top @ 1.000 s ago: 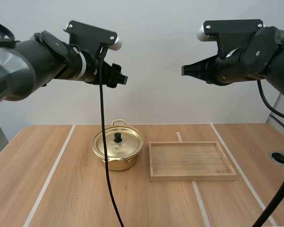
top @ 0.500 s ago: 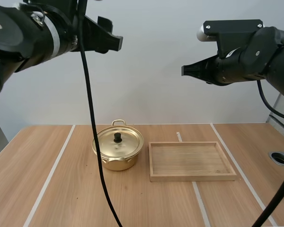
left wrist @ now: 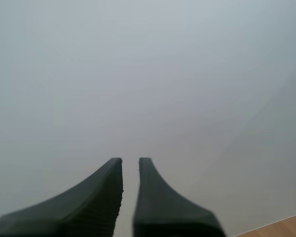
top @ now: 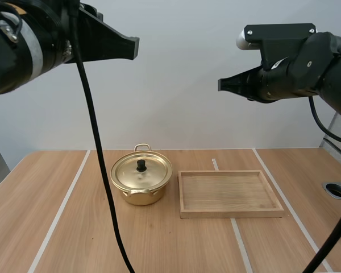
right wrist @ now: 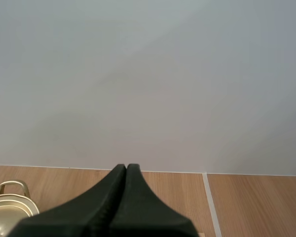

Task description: Open the pot, put the pineapple inside, and close it

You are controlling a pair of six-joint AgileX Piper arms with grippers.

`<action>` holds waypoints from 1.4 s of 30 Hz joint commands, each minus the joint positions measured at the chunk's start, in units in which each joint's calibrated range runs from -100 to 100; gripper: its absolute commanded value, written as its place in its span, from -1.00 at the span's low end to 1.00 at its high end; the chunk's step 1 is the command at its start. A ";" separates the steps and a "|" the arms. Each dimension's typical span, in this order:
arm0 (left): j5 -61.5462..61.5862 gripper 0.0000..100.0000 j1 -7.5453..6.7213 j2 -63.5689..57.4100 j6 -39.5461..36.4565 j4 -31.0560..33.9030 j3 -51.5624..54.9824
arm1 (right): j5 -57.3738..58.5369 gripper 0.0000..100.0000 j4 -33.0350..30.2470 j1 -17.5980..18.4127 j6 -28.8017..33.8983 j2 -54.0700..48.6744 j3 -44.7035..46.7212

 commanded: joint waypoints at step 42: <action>-17.98 -1.00 0.37 -18.66 -9.07 2.77 29.20 | -0.76 -1.00 8.12 -0.18 -3.79 -33.58 15.06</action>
